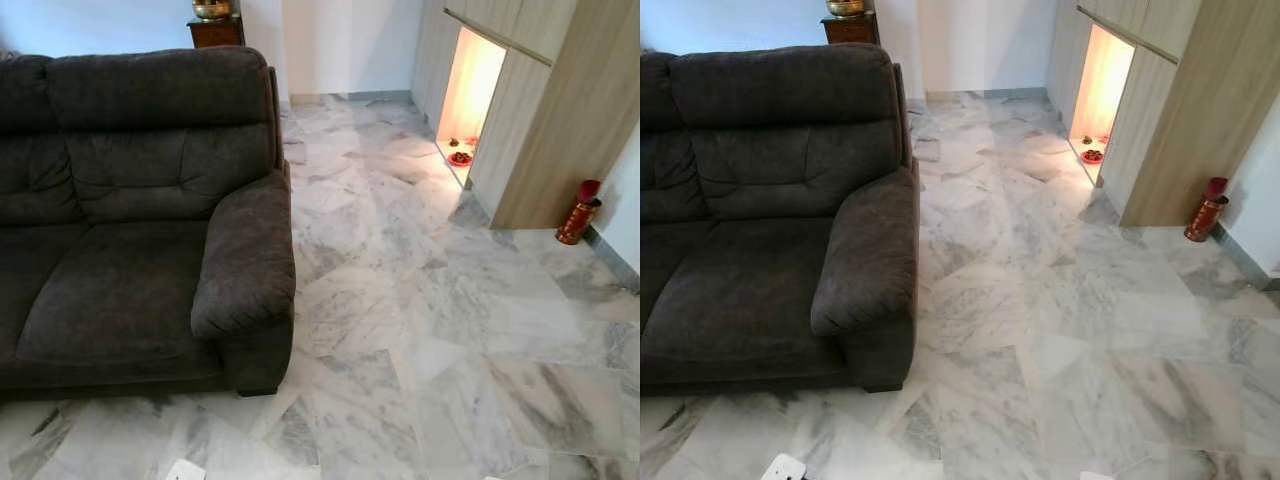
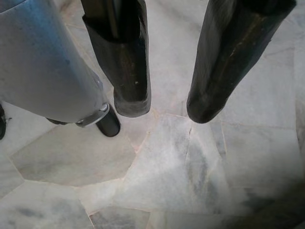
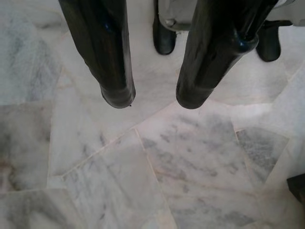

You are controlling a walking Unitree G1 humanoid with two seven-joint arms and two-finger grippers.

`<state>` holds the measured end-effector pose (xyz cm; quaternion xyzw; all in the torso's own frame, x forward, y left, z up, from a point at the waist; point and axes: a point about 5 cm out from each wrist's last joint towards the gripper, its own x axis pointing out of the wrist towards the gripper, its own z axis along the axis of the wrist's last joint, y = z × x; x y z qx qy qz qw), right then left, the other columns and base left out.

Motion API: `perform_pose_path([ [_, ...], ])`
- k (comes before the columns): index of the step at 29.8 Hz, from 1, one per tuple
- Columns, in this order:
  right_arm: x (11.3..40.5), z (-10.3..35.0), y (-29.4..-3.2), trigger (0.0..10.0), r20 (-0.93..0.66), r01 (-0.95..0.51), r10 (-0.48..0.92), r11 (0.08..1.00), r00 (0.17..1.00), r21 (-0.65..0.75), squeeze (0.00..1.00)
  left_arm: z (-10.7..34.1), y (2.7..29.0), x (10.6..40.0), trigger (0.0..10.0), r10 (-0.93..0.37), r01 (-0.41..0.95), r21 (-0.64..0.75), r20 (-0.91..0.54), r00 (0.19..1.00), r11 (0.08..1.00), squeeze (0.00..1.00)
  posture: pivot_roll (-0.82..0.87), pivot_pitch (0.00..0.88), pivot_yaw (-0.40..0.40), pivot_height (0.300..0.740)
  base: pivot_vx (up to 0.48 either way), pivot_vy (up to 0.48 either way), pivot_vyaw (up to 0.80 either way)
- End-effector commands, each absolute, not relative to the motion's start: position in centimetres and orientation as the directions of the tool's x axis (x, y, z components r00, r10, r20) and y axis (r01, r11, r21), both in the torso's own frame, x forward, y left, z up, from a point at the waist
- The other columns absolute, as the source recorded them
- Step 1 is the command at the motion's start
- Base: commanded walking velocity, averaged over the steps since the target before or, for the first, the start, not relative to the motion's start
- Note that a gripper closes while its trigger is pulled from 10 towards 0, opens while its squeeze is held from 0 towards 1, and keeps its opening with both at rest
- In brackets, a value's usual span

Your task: Move the pillow to the sofa from floor

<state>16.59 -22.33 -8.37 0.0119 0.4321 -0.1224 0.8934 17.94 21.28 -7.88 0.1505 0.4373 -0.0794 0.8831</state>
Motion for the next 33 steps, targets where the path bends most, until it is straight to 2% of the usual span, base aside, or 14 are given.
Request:
perform_pose_path([
  [1,16.8,-8.3,-22.2,10.0,-0.773,0.223,-0.204,0.971,0.601,-0.082,0.0,-8.1,21.6,17.5,10.0,0.008,0.244,0.19,-0.804,0.595,0.951,0.0,-0.04,0.0,0.033,0.74,0.0,0.0,0.0],
  [5,17.2,-8.2,-21.6,10.0,-0.77,0.214,-0.19,0.974,0.609,-0.071,0.0,-8.0,21.9,17.5,10.0,0.022,0.237,0.2,-0.807,0.59,0.951,0.0,-0.04,0.0,0.045,0.74,0.0,0.0,0.0],
  [10,17.1,-8.4,-21.2,10.0,-0.772,0.214,-0.184,0.975,0.608,-0.064,0.0,-8.1,22.1,17.3,10.0,0.024,0.243,0.202,-0.813,0.582,0.949,0.0,-0.04,0.0,0.054,0.74,0.0,0.298,0.0],
  [13,16.3,-8.9,-20.6,10.0,-0.799,0.148,-0.169,0.984,0.578,-0.101,0.0,-8.1,22.1,17.2,10.0,0.024,0.253,0.205,-0.818,0.575,0.945,0.0,-0.04,0.0,0.058,0.74,0.0,0.319,0.0],
  [33,15.9,-9.0,-20.9,10.0,-0.799,0.189,-0.181,0.978,0.573,-0.086,0.0,-8.4,22.4,16.5,10.0,0.042,0.242,0.208,-0.833,0.551,0.948,0.0,-0.03,0.019,0.058,0.74,0.0,0.348,0.0],
])
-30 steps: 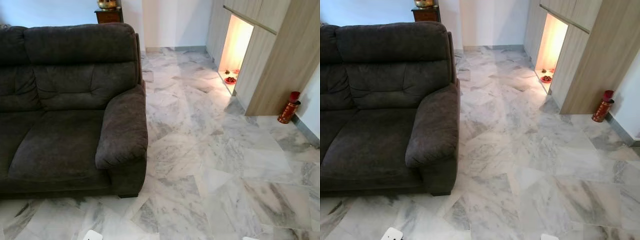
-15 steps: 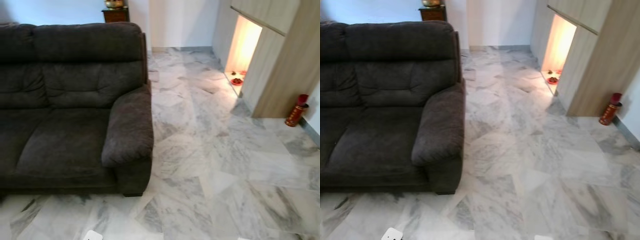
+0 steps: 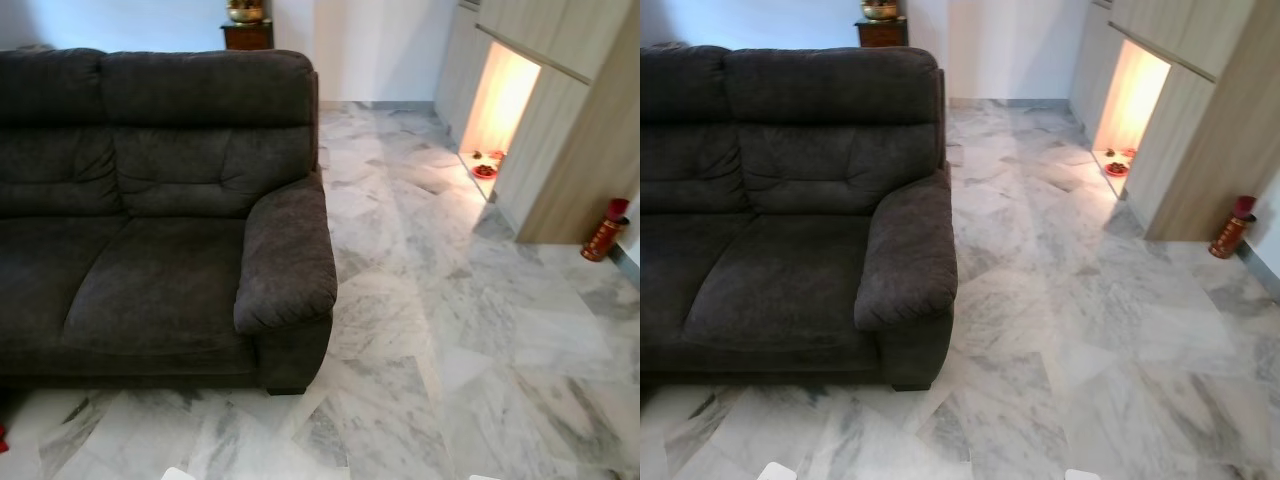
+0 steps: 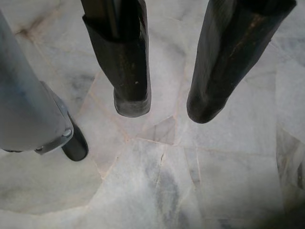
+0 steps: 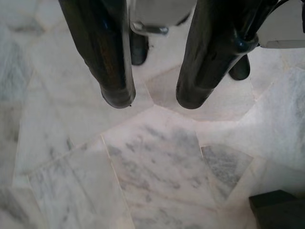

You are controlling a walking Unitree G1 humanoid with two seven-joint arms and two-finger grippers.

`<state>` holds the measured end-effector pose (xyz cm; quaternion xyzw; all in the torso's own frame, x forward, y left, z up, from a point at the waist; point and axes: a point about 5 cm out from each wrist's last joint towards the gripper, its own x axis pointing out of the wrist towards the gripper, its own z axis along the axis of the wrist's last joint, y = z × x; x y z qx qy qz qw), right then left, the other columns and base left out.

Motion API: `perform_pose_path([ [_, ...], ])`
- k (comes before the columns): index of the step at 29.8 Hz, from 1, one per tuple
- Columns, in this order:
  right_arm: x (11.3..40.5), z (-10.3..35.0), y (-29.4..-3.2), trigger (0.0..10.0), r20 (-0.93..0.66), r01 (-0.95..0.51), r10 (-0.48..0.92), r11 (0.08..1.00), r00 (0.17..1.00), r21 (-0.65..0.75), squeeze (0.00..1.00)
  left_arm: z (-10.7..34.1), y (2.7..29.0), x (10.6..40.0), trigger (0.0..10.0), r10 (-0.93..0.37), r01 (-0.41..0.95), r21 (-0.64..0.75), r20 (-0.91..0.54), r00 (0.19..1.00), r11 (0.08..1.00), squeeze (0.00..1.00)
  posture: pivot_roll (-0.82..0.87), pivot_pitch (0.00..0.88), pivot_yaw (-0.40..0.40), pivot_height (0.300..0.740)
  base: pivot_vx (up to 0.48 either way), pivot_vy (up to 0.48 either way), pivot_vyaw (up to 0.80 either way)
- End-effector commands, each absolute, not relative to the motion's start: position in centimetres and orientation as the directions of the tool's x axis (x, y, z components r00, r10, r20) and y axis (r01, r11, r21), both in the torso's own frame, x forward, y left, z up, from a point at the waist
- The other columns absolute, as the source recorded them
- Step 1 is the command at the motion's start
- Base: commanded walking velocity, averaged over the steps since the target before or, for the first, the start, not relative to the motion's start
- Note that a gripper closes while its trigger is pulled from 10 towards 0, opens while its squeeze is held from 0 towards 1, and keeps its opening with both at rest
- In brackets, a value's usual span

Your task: Move the pillow to the sofa from floor

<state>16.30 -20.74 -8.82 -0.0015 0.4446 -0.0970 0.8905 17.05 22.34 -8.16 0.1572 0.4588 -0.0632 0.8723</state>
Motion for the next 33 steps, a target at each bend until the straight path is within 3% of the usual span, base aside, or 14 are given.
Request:
perform_pose_path([
  [1,15.91,-8.97,-20.92,10.0,-0.8,0.188,-0.18,0.978,0.573,-0.086,0.0,-8.44,22.39,16.51,10.0,0.042,0.242,0.208,-0.834,0.551,0.948,0.0,-0.03,0.022,0.059,0.74,0.0,0.345,0.0],
  [29,15.84,-9.06,-20.58,10.0,-0.802,0.178,-0.172,0.98,0.572,-0.084,0.0,-8.38,22.63,16.5,10.0,0.042,0.244,0.21,-0.833,0.551,0.947,0.0,-0.03,0.025,0.068,0.74,0.0,0.344,0.0],
  [33,15.9,-8.99,-20.68,10.0,-0.795,0.169,-0.175,0.981,0.581,-0.093,0.0,-8.37,22.62,16.52,10.0,0.041,0.246,0.209,-0.834,0.551,0.947,0.0,-0.03,0.026,0.069,0.74,0.0,0.344,0.67],
])
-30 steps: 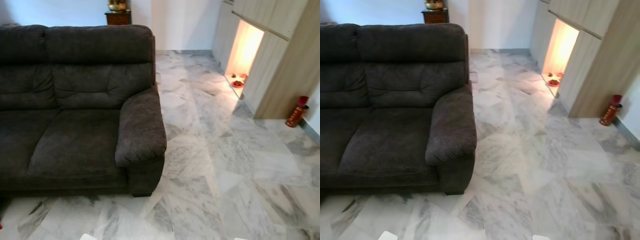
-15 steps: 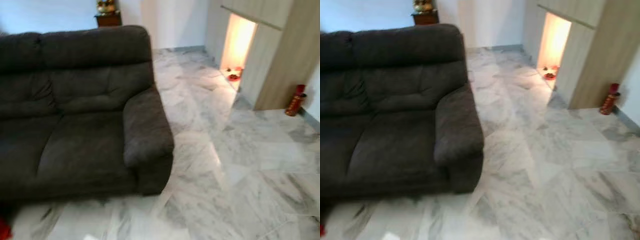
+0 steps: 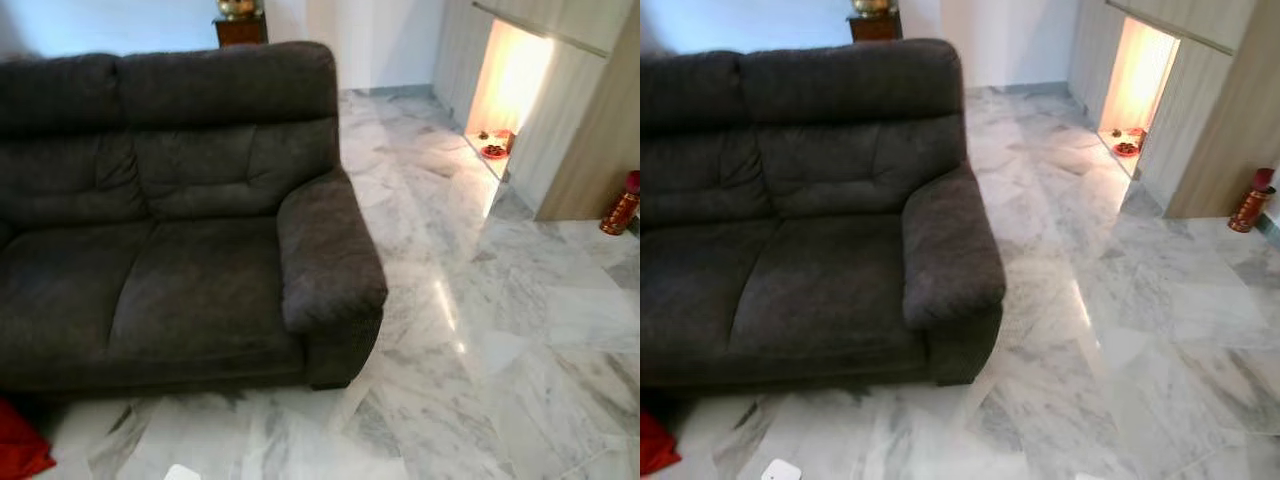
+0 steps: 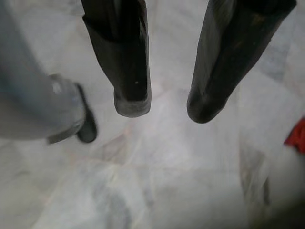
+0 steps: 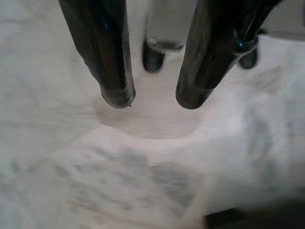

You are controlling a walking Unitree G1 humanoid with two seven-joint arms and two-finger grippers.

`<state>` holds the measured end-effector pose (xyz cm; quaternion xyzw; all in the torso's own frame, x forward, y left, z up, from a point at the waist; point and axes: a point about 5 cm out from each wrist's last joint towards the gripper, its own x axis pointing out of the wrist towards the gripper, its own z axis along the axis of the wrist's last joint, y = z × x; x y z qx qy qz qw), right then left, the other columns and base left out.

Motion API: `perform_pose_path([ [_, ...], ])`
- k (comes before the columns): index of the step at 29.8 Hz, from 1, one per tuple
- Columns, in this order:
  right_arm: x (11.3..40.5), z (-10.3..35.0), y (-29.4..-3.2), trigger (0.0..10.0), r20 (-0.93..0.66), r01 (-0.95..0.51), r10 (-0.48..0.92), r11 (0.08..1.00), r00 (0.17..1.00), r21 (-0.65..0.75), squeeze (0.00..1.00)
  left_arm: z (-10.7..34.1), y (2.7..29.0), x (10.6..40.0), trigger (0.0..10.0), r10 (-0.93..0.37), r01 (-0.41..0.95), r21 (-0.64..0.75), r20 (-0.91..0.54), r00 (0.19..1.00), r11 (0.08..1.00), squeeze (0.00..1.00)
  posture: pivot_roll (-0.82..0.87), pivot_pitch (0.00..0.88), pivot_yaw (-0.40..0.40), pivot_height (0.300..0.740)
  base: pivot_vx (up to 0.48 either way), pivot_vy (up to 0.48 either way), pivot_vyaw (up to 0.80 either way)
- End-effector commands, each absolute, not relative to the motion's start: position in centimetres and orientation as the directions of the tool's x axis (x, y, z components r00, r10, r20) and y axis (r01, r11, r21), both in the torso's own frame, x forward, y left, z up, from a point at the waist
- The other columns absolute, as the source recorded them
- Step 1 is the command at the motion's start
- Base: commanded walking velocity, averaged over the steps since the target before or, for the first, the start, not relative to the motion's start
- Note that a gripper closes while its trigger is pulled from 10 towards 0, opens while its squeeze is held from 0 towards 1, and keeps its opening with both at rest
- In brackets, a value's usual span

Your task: Move the pillow to the sofa from floor

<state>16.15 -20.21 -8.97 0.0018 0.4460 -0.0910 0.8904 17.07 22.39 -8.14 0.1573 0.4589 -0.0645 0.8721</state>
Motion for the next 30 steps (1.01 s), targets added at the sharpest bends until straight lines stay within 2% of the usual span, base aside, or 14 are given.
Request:
perform_pose_path([
  [1,15.88,-9.0,-20.7,10.0,-0.796,0.173,-0.174,0.981,0.58,-0.089,0.0,-8.37,22.61,16.53,10.0,0.041,0.246,0.209,-0.833,0.551,0.947,0.0,-0.03,0.026,0.069,0.74,0.0,0.345,0.8],
  [5,15.76,-9.06,-20.73,10.0,-0.801,0.222,-0.164,0.974,0.576,-0.04,0.0,-8.34,22.6,16.61,10.0,0.04,0.246,0.209,-0.832,0.553,0.946,0.0,-0.03,0.024,0.07,0.74,0.0,0.344,0.32],
  [30,16.06,-9.08,-19.93,10.0,-0.804,0.165,-0.117,0.986,0.583,-0.024,0.0,-8.14,22.62,17.03,10.0,0.033,0.243,0.203,-0.827,0.562,0.949,0.0,-0.03,0.007,0.068,0.74,0.0,0.341,0.0],
])
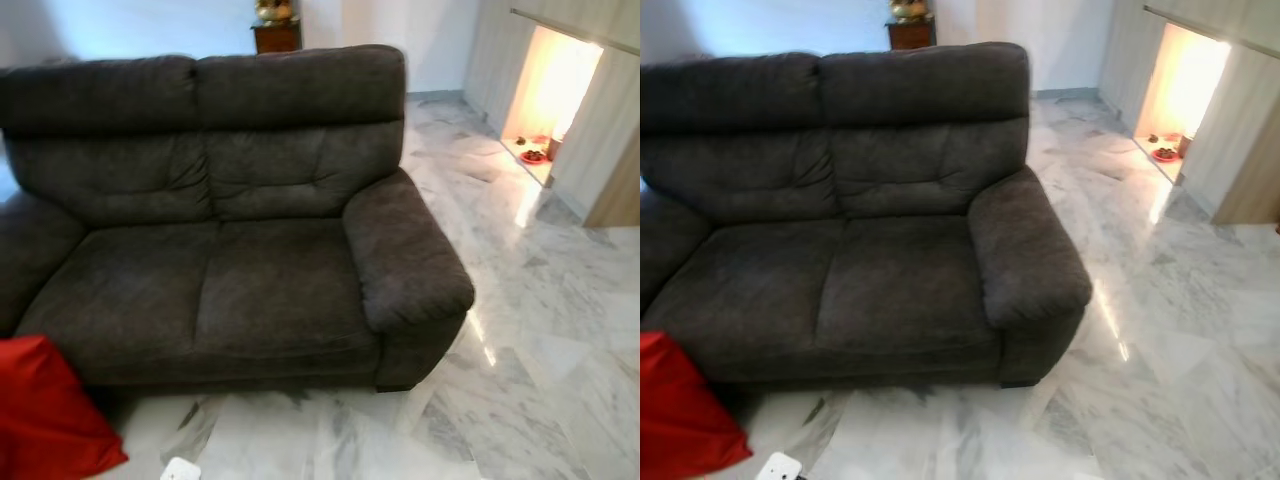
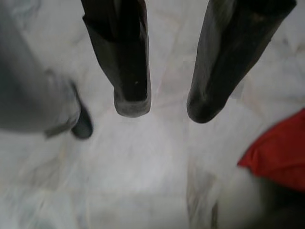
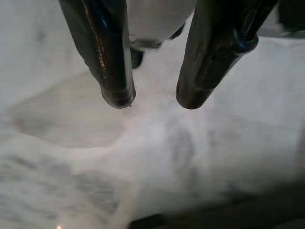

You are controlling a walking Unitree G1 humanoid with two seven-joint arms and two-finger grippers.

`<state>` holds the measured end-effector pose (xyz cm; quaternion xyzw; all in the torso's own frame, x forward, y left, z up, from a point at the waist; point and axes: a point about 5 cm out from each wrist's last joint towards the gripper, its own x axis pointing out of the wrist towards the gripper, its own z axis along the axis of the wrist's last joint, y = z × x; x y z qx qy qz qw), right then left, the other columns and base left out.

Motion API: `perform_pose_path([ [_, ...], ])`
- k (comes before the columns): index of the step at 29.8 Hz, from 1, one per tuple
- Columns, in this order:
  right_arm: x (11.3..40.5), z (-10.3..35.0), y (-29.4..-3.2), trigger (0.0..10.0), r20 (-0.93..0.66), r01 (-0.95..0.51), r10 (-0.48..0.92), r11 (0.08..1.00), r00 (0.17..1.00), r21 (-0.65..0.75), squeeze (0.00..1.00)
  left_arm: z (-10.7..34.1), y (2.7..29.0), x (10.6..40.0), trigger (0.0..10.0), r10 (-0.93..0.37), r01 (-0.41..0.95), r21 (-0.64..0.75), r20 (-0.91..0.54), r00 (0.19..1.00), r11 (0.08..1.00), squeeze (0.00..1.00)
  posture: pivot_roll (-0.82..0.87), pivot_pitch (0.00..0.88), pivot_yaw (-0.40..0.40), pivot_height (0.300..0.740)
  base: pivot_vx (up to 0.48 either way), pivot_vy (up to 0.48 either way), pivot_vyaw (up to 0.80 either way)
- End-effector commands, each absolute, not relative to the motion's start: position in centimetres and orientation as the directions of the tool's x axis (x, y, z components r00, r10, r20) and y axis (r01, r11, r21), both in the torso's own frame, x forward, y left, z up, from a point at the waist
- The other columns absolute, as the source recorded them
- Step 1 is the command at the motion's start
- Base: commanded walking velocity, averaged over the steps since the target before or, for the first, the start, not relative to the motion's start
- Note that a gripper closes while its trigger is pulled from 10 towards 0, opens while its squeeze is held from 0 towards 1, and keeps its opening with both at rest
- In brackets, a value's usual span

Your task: Move the pillow to the sofa from floor

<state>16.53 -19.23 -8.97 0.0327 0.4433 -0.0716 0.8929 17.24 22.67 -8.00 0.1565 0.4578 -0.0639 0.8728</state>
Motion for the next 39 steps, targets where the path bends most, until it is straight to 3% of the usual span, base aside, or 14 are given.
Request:
perform_pose_path([
  [1,16.06,-9.08,-19.92,10.0,-0.804,0.164,-0.117,0.986,0.583,-0.024,0.0,-8.14,22.62,17.03,10.0,0.032,0.243,0.202,-0.827,0.562,0.949,0.0,-0.03,0.007,0.068,0.74,0.0,0.341,0.0],
  [10,16.37,-8.94,-19.9,10.0,-0.8,0.133,-0.104,0.991,0.591,-0.031,0.0,-8.22,22.43,16.91,10.0,0.029,0.237,0.194,-0.827,0.562,0.952,0.0,-0.03,0.011,0.06,0.74,0.0,0.341,0.0],
  [17,16.47,-8.91,-19.83,10.0,-0.797,0.135,-0.101,0.991,0.595,-0.025,0.0,-8.25,22.39,16.89,10.0,0.031,0.228,0.191,-0.826,0.562,0.955,0.0,-0.03,0.006,0.054,0.74,0.0,0.34,0.8],
  [39,16.81,-8.73,-20.34,10.0,-0.8,0.166,-0.112,0.986,0.59,-0.016,0.0,-8.2,22.11,17.21,10.0,0.04,0.203,0.186,-0.823,0.567,0.961,0.0,-0.02,0.011,0.044,0.74,0.0,0.341,0.0],
])
